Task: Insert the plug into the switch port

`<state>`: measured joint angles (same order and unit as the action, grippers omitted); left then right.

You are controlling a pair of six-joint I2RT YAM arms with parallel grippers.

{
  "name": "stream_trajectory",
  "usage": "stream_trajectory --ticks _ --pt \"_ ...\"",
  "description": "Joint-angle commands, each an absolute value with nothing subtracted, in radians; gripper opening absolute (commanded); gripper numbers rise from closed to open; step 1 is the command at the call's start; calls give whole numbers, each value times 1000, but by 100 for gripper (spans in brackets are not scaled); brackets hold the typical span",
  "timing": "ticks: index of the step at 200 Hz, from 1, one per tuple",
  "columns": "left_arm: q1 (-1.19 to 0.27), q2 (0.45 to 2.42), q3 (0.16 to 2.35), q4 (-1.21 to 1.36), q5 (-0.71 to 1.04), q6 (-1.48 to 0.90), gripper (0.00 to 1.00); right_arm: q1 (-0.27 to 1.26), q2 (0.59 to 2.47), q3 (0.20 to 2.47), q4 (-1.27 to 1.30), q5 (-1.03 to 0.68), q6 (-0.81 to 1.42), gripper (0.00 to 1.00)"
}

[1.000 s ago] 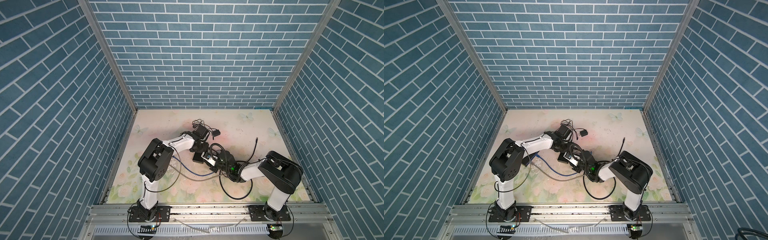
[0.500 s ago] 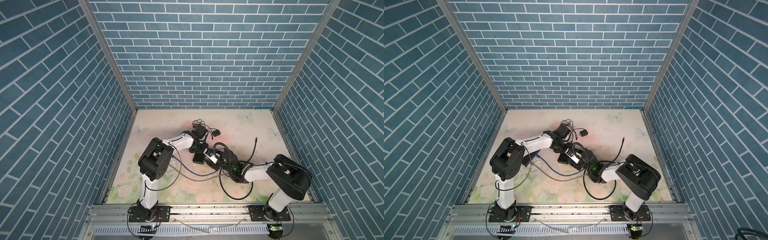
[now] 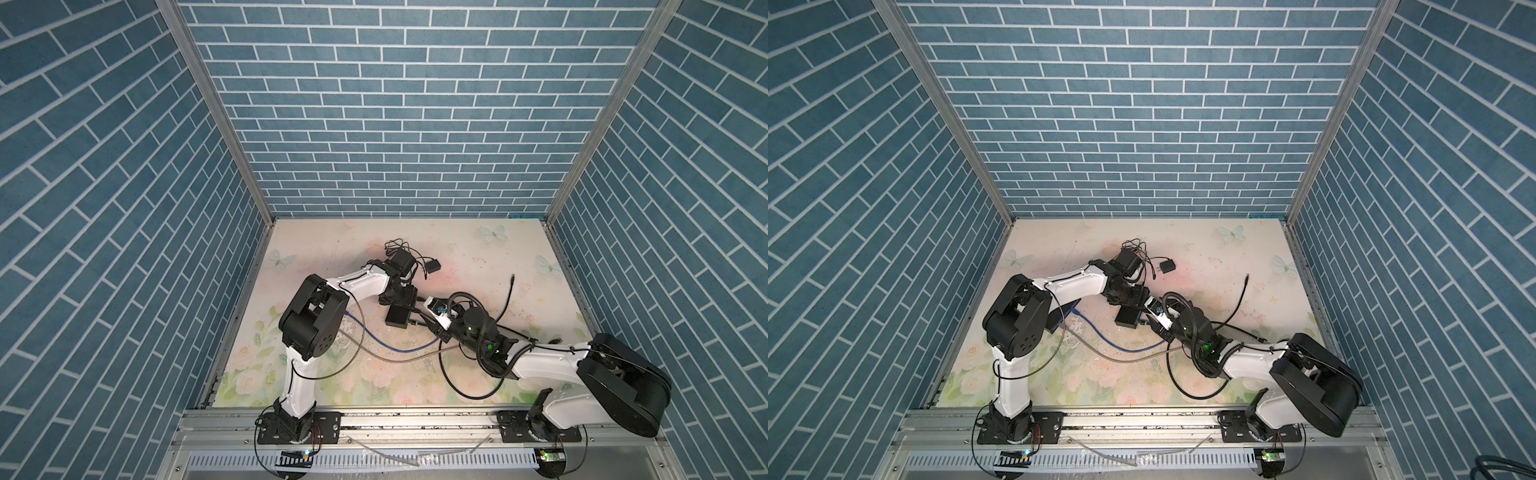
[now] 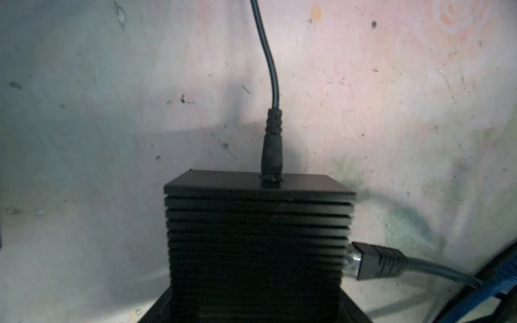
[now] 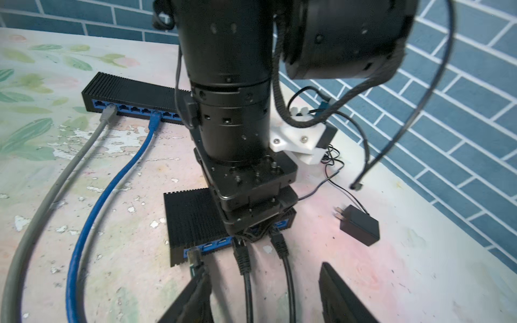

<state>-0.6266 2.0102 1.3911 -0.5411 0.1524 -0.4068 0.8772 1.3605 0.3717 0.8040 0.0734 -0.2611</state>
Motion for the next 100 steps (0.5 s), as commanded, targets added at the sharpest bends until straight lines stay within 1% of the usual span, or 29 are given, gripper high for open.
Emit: stream_trajectory --ticks 1,8,9,10,11,13,15,58,100 --pt "-622 2042 1408 -590 132 -399 79 867 1304 333 786 164 -225 61" --pt "-623 2040 1409 -590 133 -399 82 861 1289 330 781 174 -224 61" --pt "-622 2040 1410 -590 133 -396 84 862 1287 330 781 174 -225 61" --pt "-622 2041 1410 -590 133 -397 91 862 1286 330 779 175 -226 61" --pt "-623 2041 1410 -590 133 -397 95 861 1283 329 777 176 -227 61" --pt "-623 2040 1409 -590 133 -396 98 861 1280 330 774 179 -227 61" --pt "-622 2039 1410 -590 134 -397 99 859 1278 329 773 181 -227 61" --pt "-622 2017 1412 -594 123 -390 100 821 1221 328 719 212 -204 62" --pt "-623 1941 1429 -575 97 -368 100 721 1136 397 496 216 -113 62"
